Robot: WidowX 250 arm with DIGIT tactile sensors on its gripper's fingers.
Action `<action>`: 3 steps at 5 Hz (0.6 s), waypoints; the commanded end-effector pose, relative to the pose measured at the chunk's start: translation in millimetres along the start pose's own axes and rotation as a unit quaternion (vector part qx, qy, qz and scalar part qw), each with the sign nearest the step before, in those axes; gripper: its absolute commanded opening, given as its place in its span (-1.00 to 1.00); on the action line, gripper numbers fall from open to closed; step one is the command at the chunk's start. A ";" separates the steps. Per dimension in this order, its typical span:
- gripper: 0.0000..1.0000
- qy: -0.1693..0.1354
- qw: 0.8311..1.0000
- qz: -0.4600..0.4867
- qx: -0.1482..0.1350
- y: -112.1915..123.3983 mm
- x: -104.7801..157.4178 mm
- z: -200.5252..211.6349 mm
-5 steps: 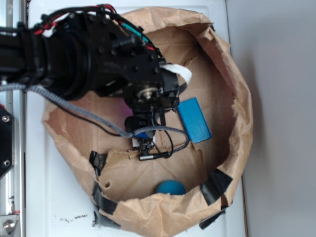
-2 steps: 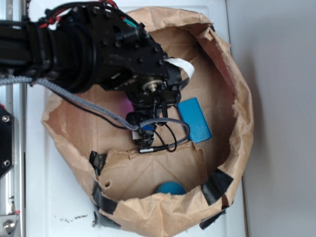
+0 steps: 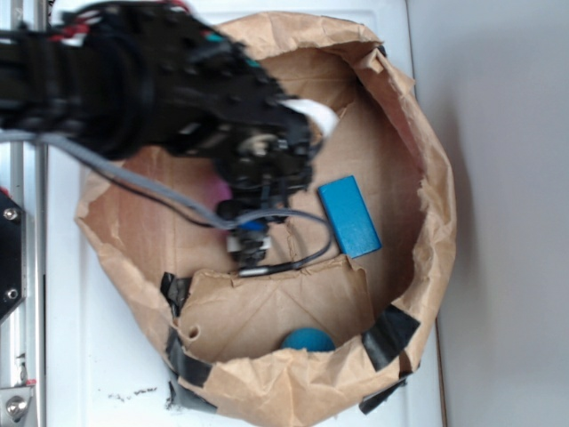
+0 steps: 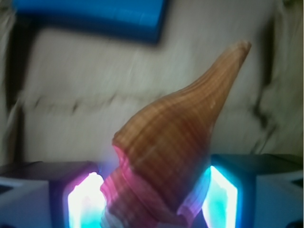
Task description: Grab the shell.
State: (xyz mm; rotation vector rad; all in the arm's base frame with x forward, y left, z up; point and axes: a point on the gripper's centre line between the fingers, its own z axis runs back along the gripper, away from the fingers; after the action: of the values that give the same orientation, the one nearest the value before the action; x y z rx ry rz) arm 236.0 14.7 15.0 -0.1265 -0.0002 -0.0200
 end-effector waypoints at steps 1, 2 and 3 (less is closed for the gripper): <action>-1.00 -0.053 0.996 0.051 -0.047 31.9 42.6 105.2; -1.00 -0.064 0.996 0.046 -0.031 18.4 36.5 155.3; -1.00 -0.060 0.997 0.048 -0.030 13.1 33.3 157.2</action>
State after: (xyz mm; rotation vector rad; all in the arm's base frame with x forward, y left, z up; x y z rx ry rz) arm 266.6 48.9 154.2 -0.1956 -0.0513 0.1001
